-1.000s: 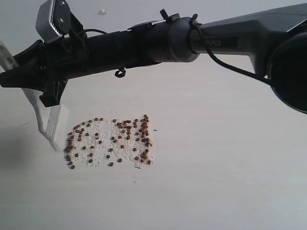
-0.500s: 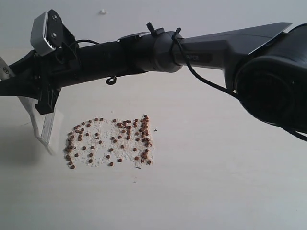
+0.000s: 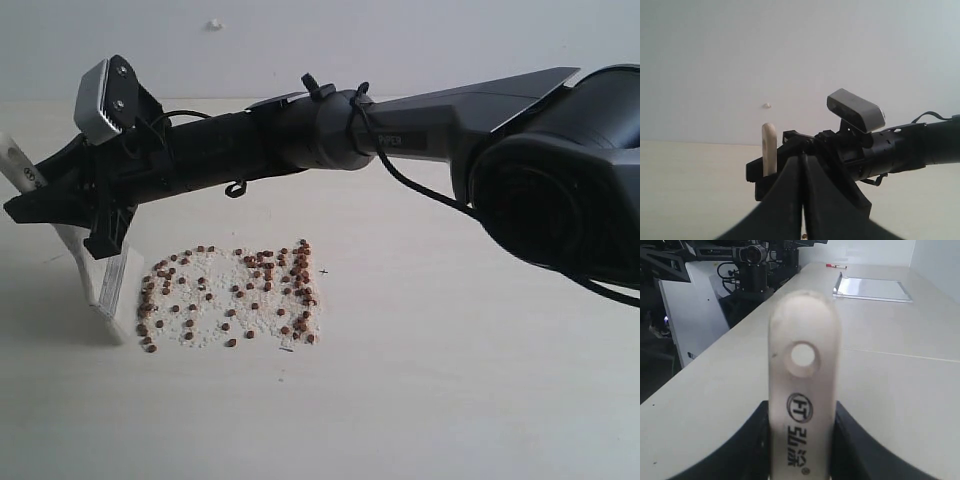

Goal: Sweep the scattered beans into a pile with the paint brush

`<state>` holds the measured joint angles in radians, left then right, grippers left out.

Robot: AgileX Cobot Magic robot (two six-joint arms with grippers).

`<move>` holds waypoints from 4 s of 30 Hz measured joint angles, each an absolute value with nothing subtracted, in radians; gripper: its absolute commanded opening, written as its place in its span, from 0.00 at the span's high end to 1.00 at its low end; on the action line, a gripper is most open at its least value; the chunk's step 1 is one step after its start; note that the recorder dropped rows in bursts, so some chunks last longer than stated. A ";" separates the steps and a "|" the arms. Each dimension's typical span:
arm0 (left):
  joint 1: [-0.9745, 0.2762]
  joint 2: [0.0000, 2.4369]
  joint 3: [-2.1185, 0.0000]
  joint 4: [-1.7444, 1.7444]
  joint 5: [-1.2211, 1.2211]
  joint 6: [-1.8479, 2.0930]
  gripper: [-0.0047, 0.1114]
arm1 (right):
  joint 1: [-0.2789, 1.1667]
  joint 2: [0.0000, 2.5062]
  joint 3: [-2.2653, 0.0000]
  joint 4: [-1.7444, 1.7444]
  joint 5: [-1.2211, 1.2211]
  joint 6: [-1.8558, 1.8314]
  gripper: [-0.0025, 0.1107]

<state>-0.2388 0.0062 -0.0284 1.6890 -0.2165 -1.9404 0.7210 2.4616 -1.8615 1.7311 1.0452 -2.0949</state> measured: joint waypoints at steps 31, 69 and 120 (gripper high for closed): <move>-0.239 0.006 -0.028 1.689 -0.219 -1.940 0.96 | 0.721 2.454 -1.871 1.525 0.922 -1.796 0.98; -0.239 0.006 -0.028 1.689 -0.219 -1.940 0.96 | 0.664 2.419 -1.914 1.728 0.988 -2.095 0.98; -0.239 0.006 -0.028 1.689 -0.219 -1.940 0.96 | 0.621 2.628 -2.152 1.569 0.952 -1.656 0.98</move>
